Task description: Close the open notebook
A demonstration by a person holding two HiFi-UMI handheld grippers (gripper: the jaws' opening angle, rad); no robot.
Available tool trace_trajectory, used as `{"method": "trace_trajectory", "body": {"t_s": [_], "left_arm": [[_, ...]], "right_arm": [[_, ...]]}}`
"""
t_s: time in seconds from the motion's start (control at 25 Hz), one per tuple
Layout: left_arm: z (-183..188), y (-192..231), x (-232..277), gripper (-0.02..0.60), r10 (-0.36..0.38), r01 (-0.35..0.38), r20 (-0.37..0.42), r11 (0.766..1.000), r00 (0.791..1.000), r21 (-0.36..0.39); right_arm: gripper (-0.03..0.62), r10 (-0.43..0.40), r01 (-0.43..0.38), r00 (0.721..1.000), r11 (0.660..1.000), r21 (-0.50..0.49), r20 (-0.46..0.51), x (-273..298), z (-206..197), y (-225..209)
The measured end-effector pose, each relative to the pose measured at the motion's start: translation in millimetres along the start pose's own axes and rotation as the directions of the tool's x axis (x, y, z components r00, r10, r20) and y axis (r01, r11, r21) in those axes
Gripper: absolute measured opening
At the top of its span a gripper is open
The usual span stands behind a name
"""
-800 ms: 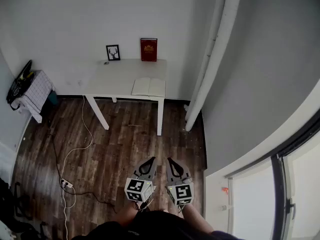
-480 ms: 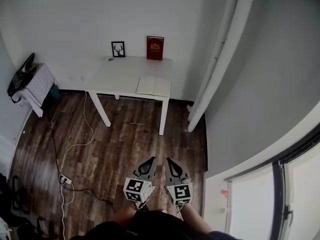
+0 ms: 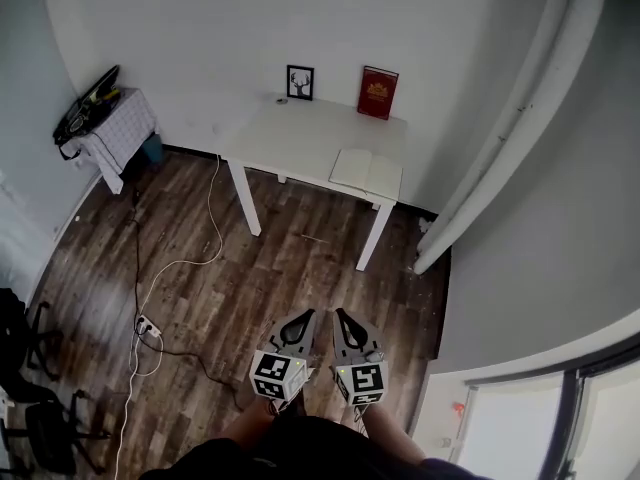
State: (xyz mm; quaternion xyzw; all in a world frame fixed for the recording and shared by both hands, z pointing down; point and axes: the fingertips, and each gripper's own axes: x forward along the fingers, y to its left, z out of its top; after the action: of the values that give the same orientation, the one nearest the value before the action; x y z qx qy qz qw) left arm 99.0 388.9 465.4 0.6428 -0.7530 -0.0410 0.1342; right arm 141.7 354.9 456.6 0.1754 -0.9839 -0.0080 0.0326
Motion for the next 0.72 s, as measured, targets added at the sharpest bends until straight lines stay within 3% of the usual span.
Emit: {"method": "trace_trajectory", "body": {"t_s": [0.28, 0.56, 0.72], "left_arm": [[21, 68, 10, 0.003, 0.048, -0.048, 0.016, 0.998, 0.999, -0.036], [51, 128, 36, 0.003, 0.035, -0.032, 0.046, 0.997, 0.998, -0.065], [65, 149, 50, 0.003, -0.007, 0.009, 0.052, 0.999, 0.999, -0.037]], "right_arm": [[0.023, 0.078, -0.078, 0.997, 0.997, -0.022, -0.016, 72, 10, 29], [0.023, 0.089, -0.091, 0.996, 0.995, -0.042, -0.028, 141, 29, 39], [0.023, 0.087, -0.088, 0.996, 0.995, -0.037, -0.015, 176, 34, 47]]}}
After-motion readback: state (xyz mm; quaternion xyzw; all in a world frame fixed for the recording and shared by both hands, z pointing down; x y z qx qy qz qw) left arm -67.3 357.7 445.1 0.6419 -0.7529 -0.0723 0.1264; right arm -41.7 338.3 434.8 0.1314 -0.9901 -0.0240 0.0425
